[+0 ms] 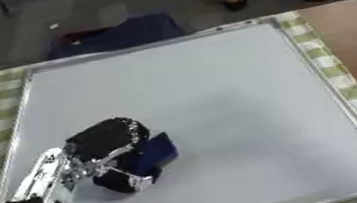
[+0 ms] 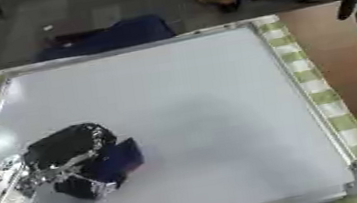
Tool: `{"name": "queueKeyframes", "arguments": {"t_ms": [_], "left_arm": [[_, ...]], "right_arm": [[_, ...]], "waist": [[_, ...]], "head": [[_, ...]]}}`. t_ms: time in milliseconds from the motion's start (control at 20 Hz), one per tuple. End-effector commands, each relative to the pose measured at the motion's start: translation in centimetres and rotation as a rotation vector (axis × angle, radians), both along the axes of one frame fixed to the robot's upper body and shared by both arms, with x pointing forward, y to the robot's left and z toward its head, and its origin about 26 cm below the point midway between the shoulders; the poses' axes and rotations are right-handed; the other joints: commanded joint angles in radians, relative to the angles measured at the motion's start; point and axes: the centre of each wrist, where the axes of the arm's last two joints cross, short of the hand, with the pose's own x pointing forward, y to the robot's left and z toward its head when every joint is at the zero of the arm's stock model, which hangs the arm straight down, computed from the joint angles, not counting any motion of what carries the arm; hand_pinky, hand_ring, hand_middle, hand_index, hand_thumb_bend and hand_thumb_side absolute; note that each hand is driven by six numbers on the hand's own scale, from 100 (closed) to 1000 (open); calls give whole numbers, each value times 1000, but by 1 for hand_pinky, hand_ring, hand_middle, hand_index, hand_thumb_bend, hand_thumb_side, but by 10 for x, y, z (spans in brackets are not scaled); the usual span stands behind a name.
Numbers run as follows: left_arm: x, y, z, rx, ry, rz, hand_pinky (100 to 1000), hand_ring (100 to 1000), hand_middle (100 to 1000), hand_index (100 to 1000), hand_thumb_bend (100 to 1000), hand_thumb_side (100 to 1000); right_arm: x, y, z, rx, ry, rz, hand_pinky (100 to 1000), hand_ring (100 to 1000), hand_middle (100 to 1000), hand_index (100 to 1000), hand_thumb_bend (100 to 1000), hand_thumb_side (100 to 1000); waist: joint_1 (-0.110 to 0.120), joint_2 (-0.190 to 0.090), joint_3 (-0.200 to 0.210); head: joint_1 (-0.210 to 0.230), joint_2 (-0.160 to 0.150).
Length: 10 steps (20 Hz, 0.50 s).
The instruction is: Wipe the whiteboard clean with a brush.
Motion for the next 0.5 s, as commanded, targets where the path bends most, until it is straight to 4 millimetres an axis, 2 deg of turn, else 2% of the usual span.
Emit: {"name": "queueKeyframes", "arguments": {"t_ms": [50,500], "left_arm": [[5,16,21,-16,-48,28,732,587,359,110,155,497],[16,65,33,-73,-51,170,727,545,323,109,143,495]], "right_arm": [[-4,-2,9,-34,-24,-10,723,590,478,274,172,973],[-4,-2,9,-36,-30,-12,724,590,478,272,176,975]], "waist": [[-4,-23,1],[-8,-18,5]], "head": [[-2,-6],[-10,-14]]}}
